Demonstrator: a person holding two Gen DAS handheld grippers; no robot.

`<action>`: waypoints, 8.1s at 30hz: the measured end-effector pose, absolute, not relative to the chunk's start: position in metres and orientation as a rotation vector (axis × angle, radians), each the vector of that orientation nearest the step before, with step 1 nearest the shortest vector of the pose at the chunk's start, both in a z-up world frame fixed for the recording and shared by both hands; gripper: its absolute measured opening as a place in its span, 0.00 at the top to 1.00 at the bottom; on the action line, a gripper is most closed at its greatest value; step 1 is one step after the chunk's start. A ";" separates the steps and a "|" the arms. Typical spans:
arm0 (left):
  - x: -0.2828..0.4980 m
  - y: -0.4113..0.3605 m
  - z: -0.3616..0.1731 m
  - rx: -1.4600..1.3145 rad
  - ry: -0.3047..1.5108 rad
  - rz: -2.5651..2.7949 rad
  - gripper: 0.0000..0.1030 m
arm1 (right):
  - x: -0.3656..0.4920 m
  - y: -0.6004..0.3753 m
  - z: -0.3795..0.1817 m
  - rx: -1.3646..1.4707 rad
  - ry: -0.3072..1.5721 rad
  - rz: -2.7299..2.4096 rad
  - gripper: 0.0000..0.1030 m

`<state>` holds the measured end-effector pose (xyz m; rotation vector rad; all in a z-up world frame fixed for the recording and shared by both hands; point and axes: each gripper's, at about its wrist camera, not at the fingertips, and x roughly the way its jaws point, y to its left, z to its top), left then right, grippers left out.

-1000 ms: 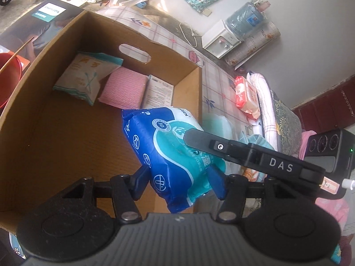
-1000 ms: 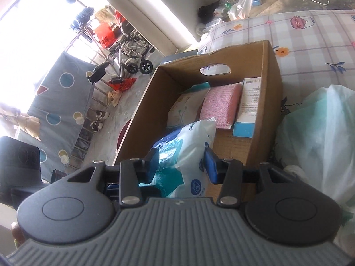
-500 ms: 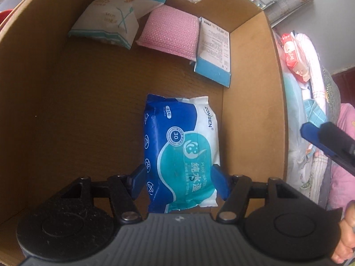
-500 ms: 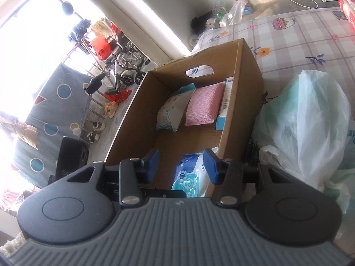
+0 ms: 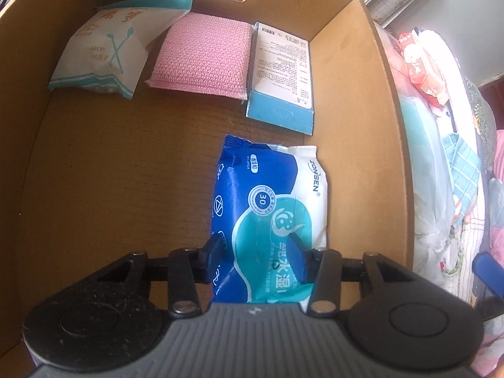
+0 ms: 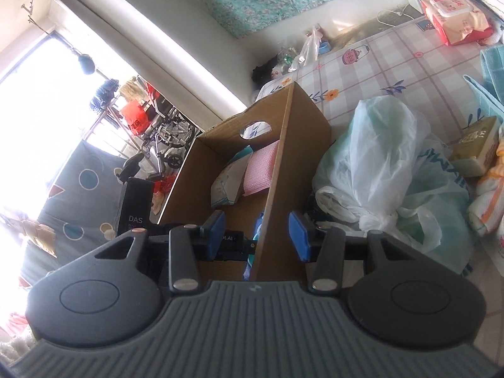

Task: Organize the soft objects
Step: 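Lower the wet-wipes pack into the box and open the left tool, then move the right tool to the pink plush toy on the bed, then close the right tool on the pink plush toy's head and lift it, then carry the plush toy into the cardboard box and open the right tool, then move both tools back to the light-blue towel on the bed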

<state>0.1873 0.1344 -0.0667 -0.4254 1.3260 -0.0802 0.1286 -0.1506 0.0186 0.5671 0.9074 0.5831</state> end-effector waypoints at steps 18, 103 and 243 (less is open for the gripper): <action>0.184 0.120 -0.053 -0.419 1.221 -0.018 0.35 | 0.079 -0.175 -0.024 0.473 0.903 0.374 0.50; 0.251 -0.275 -0.028 0.275 0.788 -0.708 0.25 | 0.308 -0.445 -0.035 0.489 0.948 -0.024 0.66; 0.319 -0.164 -0.015 -0.213 1.287 -0.467 0.34 | 0.274 -0.383 -0.052 0.374 1.038 -0.022 0.56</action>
